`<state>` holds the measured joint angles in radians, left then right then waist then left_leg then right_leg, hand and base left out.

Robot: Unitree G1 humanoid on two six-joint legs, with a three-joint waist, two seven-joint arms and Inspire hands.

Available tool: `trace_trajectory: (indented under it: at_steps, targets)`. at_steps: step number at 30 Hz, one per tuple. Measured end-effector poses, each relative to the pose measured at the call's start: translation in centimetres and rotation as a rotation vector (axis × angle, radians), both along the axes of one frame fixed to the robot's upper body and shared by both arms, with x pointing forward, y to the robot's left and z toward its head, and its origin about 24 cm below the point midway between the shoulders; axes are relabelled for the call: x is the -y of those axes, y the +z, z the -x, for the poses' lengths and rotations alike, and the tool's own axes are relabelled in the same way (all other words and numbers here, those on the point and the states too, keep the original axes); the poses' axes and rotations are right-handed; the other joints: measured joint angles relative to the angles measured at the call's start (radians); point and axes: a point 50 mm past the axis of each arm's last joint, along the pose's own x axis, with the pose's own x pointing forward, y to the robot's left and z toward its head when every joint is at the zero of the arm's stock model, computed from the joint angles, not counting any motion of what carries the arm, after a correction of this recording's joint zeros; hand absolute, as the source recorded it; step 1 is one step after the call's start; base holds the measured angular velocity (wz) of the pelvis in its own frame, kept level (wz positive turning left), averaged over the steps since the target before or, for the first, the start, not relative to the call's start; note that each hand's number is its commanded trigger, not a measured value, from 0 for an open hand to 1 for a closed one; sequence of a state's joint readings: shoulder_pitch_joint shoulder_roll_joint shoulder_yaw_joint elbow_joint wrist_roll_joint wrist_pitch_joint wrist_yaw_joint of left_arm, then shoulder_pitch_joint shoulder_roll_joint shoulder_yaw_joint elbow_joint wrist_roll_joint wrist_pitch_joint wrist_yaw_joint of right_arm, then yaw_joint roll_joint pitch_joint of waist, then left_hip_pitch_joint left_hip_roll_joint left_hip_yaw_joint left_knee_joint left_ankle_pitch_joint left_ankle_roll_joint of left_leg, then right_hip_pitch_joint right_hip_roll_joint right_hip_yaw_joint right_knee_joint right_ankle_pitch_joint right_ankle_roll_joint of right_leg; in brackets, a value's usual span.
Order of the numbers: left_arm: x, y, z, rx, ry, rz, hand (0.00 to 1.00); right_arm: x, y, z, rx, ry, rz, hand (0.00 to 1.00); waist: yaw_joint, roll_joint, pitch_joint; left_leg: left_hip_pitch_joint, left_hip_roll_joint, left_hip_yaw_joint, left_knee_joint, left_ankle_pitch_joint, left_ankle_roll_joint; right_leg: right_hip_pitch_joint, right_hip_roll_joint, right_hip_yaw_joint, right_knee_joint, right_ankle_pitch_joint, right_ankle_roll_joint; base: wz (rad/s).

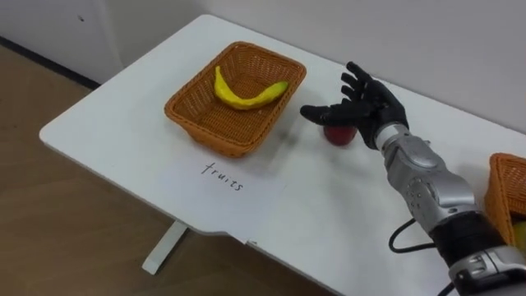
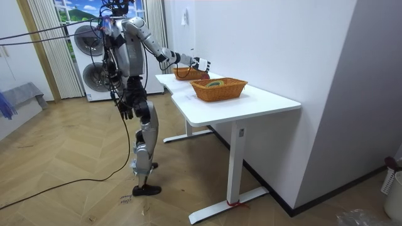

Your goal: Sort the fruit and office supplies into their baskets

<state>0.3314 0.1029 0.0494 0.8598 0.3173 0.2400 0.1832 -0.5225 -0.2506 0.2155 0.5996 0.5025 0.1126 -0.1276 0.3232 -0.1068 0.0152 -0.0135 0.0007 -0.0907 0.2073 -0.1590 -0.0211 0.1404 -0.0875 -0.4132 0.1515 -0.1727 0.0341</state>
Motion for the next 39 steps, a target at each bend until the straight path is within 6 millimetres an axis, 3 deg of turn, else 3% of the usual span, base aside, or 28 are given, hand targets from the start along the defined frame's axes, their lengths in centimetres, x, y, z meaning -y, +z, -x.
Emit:
trace_trajectory:
  at_steps: [2, 6, 16, 24, 28, 39]
  targets:
    - [0.0, 0.0, 0.1, -0.003, 0.001, -0.002, 0.0, 0.1, 0.0, 0.0, 0.0, -0.022, 0.013, 0.0, 0.0, -0.005, -0.0034, -0.009, 0.0, 0.0, 0.001, 0.0, 0.0, -0.008, 0.0, 0.0, 0.0, 0.0, 0.0, 0.0]
    - [-0.1, 0.1, 0.4, 0.0, 0.002, -0.009, 0.0, 0.3, 0.3, 0.0, 0.014, -0.063, 0.056, 0.0, -0.012, -0.001, -0.0002, -0.022, 0.001, -0.001, 0.004, 0.001, 0.0, -0.022, 0.0, 0.0, 0.001, 0.0, 0.0, 0.0]
    - [-0.3, 0.3, -0.3, 0.061, -0.019, -0.032, 0.0, 0.0, 2.1, -0.3, 0.11, -0.1, 0.054, 0.0, -0.024, -0.004, -0.0031, -0.027, 0.002, 0.005, -0.001, 0.001, 0.0, -0.04, 0.0, 0.004, 0.001, 0.0, 0.0, -0.02]
    - [-0.2, 0.3, -0.1, 0.058, -0.023, -0.039, 0.0, 0.0, 2.8, -0.3, 0.161, -0.134, 0.09, 0.0, -0.04, 0.0, -0.0006, -0.026, 0.001, 0.002, -0.002, 0.001, 0.0, -0.034, 0.001, -0.002, 0.0, 0.0, 0.0, 0.04]
    - [0.2, 0.2, 0.3, 0.044, -0.022, -0.032, 0.0, 0.2, 2.7, -0.3, 0.155, -0.169, 0.095, 0.0, -0.045, 0.01, 0.0038, -0.029, 0.0, 0.002, -0.005, 0.001, 0.0, -0.032, 0.001, -0.001, 0.0, -0.001, 0.001, -0.01]
    - [1.0, 0.0, 0.4, 0.035, -0.019, -0.001, 0.0, 1.6, 0.1, 0.0, 0.035, -0.221, 0.119, 0.0, -0.033, 0.018, 0.0004, -0.046, -0.001, -0.004, 0.0, 0.004, 0.0, -0.042, 0.0, -0.012, 0.0, -0.001, 0.001, 0.01]
